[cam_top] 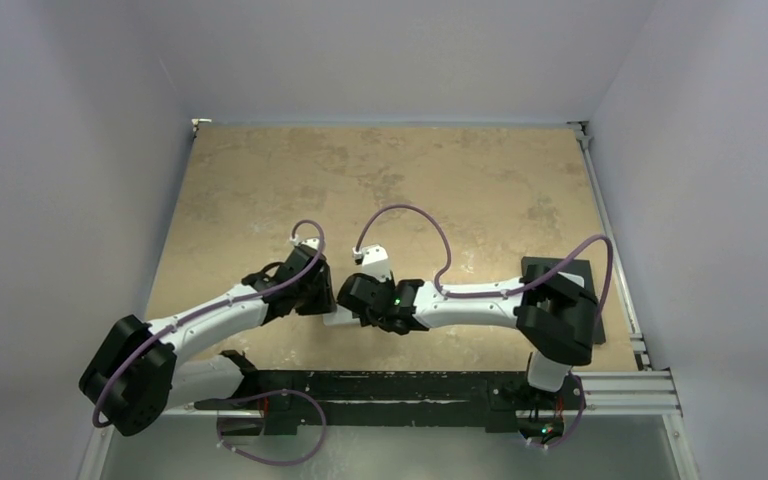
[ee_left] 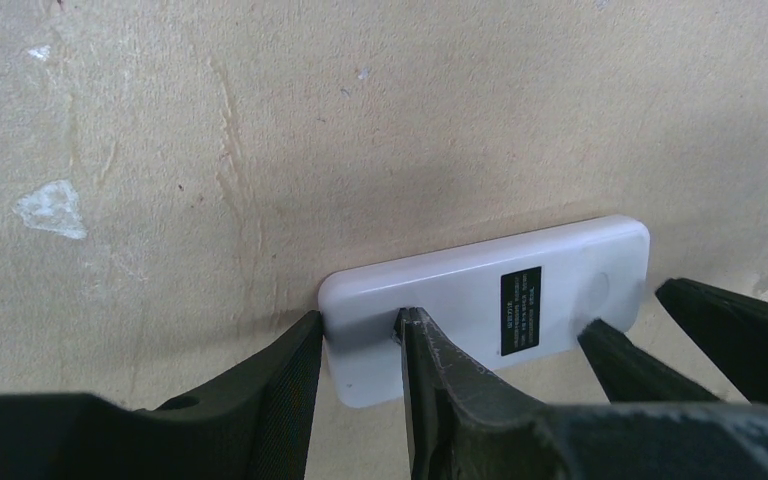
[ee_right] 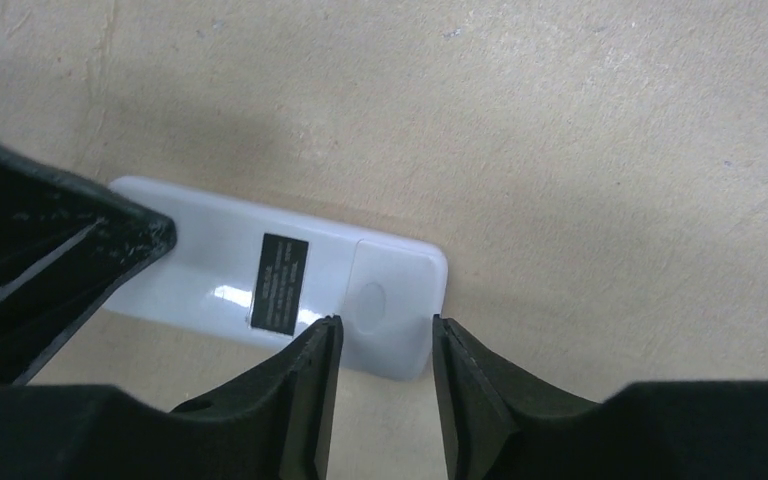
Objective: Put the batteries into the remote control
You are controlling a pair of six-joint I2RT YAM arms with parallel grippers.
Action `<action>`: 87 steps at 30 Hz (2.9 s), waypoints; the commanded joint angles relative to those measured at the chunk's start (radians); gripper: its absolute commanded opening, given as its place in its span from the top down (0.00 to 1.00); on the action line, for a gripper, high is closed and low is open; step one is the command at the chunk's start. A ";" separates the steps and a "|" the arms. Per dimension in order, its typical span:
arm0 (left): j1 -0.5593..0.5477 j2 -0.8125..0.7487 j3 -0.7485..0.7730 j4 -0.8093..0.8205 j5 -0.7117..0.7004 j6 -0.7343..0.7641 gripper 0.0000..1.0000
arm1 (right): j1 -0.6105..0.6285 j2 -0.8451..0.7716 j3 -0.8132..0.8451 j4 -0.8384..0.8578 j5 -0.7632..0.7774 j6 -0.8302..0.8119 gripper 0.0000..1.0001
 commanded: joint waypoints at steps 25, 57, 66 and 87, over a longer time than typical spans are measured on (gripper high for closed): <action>-0.004 0.271 0.204 0.137 0.102 0.052 0.67 | 0.005 -0.271 -0.183 0.109 -0.217 -0.338 0.09; -0.003 -0.030 0.221 -0.105 -0.091 0.044 0.56 | -0.039 -0.109 -0.210 0.243 -0.272 -0.324 0.19; -0.002 -0.127 0.192 -0.163 -0.114 0.017 0.52 | -0.038 -0.060 -0.174 0.192 -0.207 -0.328 0.34; -0.004 -0.213 0.115 -0.108 0.022 0.001 0.35 | -0.037 -0.268 -0.231 0.163 -0.277 -0.269 1.00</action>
